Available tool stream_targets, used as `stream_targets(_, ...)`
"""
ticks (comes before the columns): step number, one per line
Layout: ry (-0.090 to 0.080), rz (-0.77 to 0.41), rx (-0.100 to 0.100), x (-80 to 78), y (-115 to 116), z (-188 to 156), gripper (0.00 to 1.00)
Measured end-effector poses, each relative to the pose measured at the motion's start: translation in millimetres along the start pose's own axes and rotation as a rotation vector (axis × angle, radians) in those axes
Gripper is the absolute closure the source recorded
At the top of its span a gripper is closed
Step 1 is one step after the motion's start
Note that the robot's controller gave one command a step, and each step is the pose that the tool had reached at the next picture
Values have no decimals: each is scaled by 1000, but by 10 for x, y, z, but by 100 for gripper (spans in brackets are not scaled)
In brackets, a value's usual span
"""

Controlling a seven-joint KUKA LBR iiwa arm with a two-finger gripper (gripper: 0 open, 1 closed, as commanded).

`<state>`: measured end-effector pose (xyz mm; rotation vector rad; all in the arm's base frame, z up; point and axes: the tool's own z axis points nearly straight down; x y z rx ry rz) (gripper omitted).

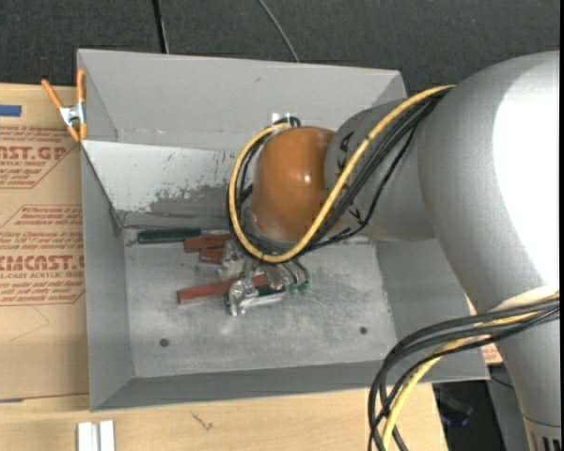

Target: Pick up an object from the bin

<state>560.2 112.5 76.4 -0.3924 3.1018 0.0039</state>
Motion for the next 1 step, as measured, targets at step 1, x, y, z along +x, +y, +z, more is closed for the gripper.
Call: stream_targets(1,8,-9,1,-151,241,-1560,100)
